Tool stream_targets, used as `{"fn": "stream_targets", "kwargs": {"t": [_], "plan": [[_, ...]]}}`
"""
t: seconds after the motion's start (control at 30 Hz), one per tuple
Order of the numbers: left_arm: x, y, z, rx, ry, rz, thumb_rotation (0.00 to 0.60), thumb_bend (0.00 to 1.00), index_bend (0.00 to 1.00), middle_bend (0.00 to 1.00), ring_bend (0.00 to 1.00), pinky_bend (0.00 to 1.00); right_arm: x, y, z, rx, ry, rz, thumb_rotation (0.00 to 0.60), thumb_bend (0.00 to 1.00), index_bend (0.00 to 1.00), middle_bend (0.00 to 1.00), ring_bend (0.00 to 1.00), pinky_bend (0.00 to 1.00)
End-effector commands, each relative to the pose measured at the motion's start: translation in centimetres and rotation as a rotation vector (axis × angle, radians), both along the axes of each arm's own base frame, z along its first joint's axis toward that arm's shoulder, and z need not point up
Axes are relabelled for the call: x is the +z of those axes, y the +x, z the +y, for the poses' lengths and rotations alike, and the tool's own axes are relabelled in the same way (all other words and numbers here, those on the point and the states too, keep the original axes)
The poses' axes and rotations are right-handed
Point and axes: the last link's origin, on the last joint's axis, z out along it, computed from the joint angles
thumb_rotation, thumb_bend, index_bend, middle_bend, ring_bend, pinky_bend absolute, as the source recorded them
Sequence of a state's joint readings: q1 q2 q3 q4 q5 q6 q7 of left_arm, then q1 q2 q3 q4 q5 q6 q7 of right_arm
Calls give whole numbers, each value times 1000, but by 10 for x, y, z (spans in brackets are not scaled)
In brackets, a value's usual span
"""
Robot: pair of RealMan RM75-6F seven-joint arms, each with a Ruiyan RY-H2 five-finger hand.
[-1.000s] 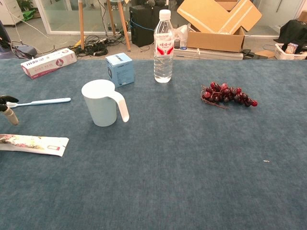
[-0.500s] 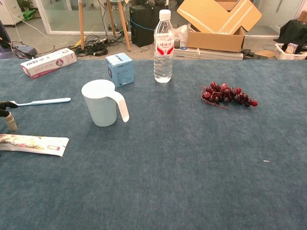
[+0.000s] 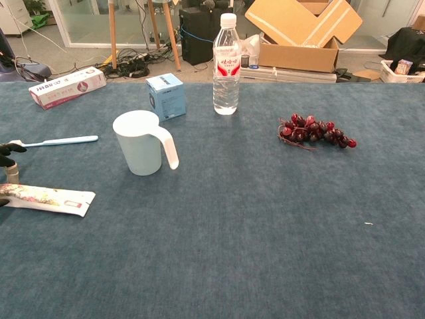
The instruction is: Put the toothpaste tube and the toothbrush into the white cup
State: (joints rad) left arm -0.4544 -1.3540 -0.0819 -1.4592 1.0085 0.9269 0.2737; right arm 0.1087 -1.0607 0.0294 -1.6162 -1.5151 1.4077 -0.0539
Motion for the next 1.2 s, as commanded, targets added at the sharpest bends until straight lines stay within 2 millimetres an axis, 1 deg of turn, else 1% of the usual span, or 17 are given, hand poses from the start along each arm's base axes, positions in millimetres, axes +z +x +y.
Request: {"fn": "stream_targets", "kwargs": {"t": [0.03,0.27,0.37,0.5,0.83,1.1,1.2], "plan": [[-1,-1,0,4,1,-2,600,352,480,0,0,44,0,0,0,-1,1,0,600,0,23,12,43,390],[2,0,1,-9,23,-17,600,432,574,0,0,55,0,0,0,-3,1,-1,600,0,29,13,43,390],[6,4,0,-28,42,-32,600,457,616,1,0,63,0,0,0,-3,1,-1,600,0,30,14,43,390],[13,11,-2,-61,55,-47,600,473,642,7,0,66,0,0,0,-2,1,-2,600,0,30,14,43,390],[40,43,-6,-160,55,-107,600,473,681,12,0,67,0,1,1,2,3,-2,600,0,31,14,44,390],[52,66,-4,-212,60,-151,600,473,712,18,0,71,2,1,2,5,-5,-5,600,0,31,14,43,390],[59,78,-1,-234,76,-185,600,473,721,24,1,76,4,1,2,6,-9,-8,600,0,31,14,43,390]]}}
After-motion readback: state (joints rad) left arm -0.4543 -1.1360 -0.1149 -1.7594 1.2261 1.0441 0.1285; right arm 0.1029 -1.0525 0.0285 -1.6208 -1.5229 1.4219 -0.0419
